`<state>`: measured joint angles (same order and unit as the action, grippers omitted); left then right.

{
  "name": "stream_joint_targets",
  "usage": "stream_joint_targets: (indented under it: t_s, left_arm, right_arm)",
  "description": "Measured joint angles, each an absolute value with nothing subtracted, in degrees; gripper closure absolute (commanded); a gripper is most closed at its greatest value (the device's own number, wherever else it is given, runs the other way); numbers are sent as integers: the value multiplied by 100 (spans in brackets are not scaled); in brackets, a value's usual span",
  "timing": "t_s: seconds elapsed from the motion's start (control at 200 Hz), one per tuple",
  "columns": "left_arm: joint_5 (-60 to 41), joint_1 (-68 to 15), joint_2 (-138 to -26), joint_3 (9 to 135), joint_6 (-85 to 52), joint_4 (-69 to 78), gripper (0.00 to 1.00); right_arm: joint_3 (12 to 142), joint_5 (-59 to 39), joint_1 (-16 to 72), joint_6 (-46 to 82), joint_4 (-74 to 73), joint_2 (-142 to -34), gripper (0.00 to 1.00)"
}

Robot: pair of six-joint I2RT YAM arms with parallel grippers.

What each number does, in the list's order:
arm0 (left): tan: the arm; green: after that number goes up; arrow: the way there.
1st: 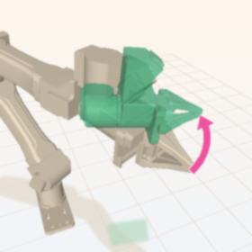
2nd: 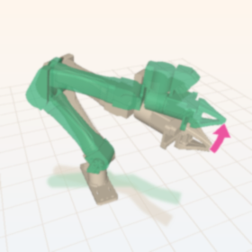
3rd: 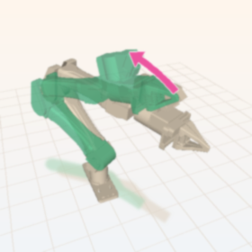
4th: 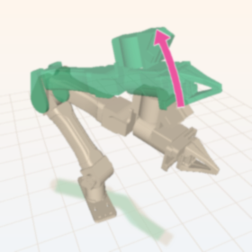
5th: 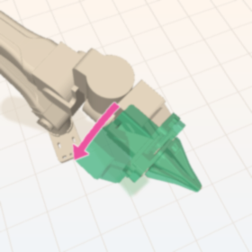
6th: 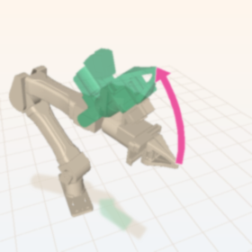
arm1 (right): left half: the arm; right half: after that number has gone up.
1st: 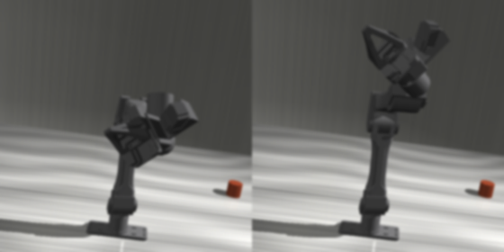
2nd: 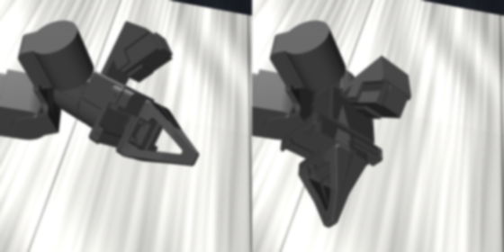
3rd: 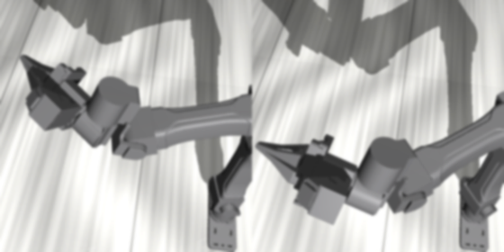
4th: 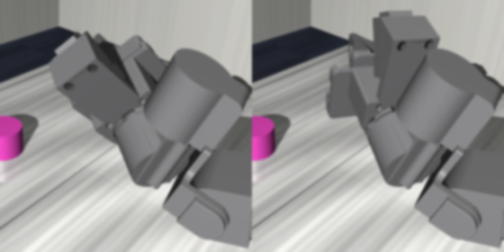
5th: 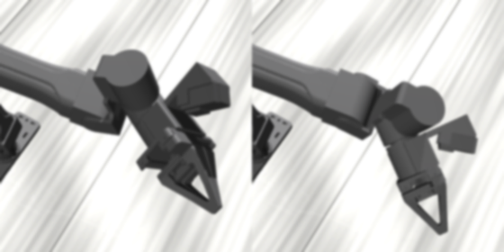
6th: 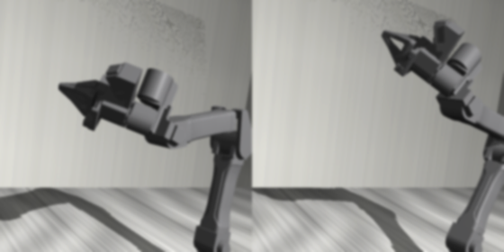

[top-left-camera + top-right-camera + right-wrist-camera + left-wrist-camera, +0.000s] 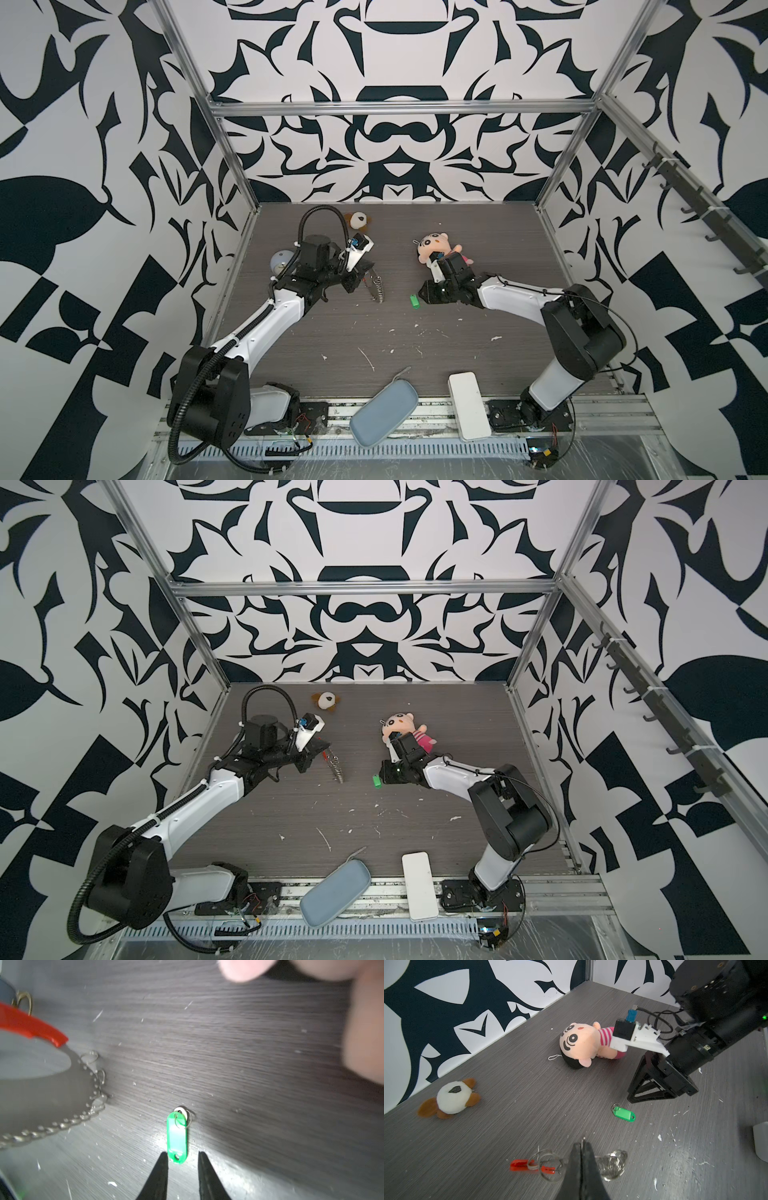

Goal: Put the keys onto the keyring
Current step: 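Lower the right gripper onto the green tag's ring and close on it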

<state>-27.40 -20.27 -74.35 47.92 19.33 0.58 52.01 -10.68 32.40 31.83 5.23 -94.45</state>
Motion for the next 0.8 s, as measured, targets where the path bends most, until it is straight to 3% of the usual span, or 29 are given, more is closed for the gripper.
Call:
stream_joint_targets:
  t_s: [0.4,0.8]
  left_arm:
    - [-2794,-2027,-7435,4792,1931,58,100]
    - [-2842,-2029,-7435,4792,1933,58,100]
  right_arm:
    - [5133,-226,3511,6547,375,-9233,69]
    - [5568,89,3791,7404,666,-9865,69]
